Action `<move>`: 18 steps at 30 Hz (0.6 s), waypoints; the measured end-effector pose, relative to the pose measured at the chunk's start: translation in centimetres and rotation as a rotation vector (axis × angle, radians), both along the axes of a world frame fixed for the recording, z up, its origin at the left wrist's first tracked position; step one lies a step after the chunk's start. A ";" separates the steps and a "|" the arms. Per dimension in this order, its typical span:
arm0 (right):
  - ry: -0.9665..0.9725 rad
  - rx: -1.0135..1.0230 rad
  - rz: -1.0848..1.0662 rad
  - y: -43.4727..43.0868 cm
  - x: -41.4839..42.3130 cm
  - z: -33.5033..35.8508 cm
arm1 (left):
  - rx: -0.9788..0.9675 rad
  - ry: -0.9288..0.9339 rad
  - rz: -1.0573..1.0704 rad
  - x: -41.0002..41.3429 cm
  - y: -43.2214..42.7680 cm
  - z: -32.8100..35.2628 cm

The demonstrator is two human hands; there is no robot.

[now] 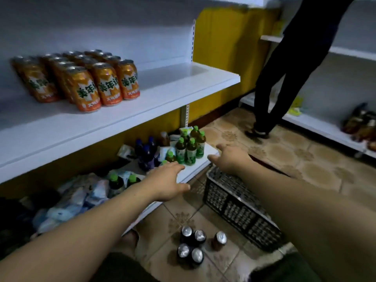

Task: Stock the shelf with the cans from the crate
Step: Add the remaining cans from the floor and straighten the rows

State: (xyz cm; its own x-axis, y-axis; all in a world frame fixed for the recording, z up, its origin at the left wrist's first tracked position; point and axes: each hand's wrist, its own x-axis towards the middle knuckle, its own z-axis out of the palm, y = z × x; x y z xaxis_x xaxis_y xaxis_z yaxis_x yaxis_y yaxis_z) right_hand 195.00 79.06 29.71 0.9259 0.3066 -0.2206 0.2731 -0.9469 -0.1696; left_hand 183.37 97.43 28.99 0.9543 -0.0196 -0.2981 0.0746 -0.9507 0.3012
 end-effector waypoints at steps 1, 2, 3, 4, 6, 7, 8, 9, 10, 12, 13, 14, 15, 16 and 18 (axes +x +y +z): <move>0.028 -0.005 -0.006 -0.8 0.3 -1.4 | -0.012 0.042 -0.018 0.3 -0.8 -1.7; 0.043 -0.011 -0.005 -1.5 0.7 -2.9 | -0.025 0.076 -0.031 0.6 -1.5 -3.3; 0.066 -0.023 -0.002 -2.4 1.3 -4.9 | -0.042 0.111 -0.049 1.2 -2.3 -5.2; 0.092 -0.030 0.000 -3.2 1.8 -6.8 | -0.062 0.145 -0.063 1.8 -3.0 -7.2; 0.185 -0.042 -0.010 -5.0 2.5 -11.3 | -0.117 0.231 -0.071 3.1 -4.4 -11.4; 0.228 -0.049 -0.020 -5.8 2.6 -13.3 | -0.138 0.269 -0.065 3.5 -4.9 -12.9; 0.275 -0.065 -0.030 -6.7 2.8 -15.7 | -0.153 0.302 -0.056 4.2 -5.6 -14.9; 0.311 -0.083 -0.030 -7.4 3.0 -17.9 | -0.159 0.332 -0.049 4.9 -6.1 -16.7; 0.346 -0.098 -0.024 -8.1 3.2 -20.3 | -0.178 0.372 -0.042 5.7 -6.7 -18.7; 0.402 -0.110 -0.021 -9.1 3.1 -24.4 | -0.213 0.458 -0.029 6.8 -7.6 -21.7; 0.438 -0.114 -0.033 -9.5 3.1 -26.5 | -0.231 0.495 -0.004 7.5 -7.9 -24.1; 0.468 -0.120 -0.045 -9.9 3.1 -28.4 | -0.249 0.514 0.020 8.0 -8.2 -26.3; 0.506 -0.132 -0.056 -10.1 3.0 -30.4 | -0.262 0.522 0.033 8.4 -8.4 -28.3; 0.542 -0.141 -0.059 -10.3 2.9 -32.2 | -0.277 0.527 0.039 8.6 -8.6 -30.1; 0.609 -0.142 -0.057 -10.4 2.8 -35.5 | -0.260 0.568 0.037 8.8 -9.0 -33.0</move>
